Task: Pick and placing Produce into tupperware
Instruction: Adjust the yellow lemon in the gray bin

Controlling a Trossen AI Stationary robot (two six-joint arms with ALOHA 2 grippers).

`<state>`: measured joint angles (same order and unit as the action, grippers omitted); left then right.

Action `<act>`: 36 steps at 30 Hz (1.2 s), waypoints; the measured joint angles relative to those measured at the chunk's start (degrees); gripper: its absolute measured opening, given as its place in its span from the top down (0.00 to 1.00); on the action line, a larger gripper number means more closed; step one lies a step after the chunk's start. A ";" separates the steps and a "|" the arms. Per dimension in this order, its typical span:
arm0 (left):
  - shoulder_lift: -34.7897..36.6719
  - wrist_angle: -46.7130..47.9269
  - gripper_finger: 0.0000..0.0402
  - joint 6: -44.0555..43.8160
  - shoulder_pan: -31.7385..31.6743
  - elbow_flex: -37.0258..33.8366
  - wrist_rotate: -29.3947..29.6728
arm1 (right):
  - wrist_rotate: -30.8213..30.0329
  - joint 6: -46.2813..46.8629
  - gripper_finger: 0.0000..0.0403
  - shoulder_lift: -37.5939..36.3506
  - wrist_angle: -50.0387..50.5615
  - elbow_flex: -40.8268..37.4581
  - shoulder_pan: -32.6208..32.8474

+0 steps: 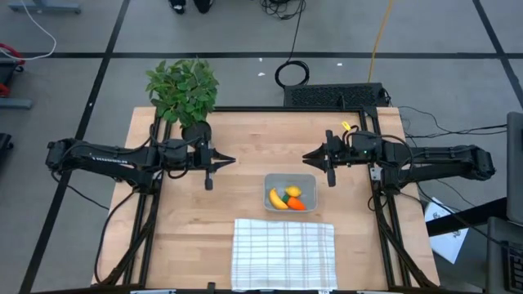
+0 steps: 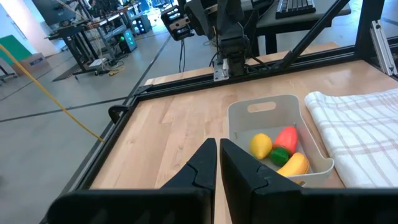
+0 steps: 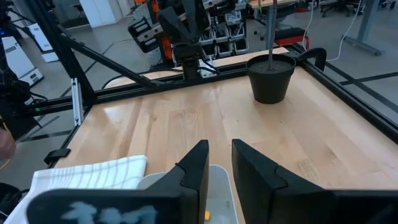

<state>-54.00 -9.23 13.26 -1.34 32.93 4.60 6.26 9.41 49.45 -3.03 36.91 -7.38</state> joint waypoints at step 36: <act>0.00 -0.07 0.94 -1.05 -0.01 0.02 -0.02 | 0.00 0.44 0.85 0.02 -0.15 0.00 -0.02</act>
<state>-54.00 -9.30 12.20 -1.36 32.95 4.58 6.26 9.85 49.47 -3.18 36.91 -7.40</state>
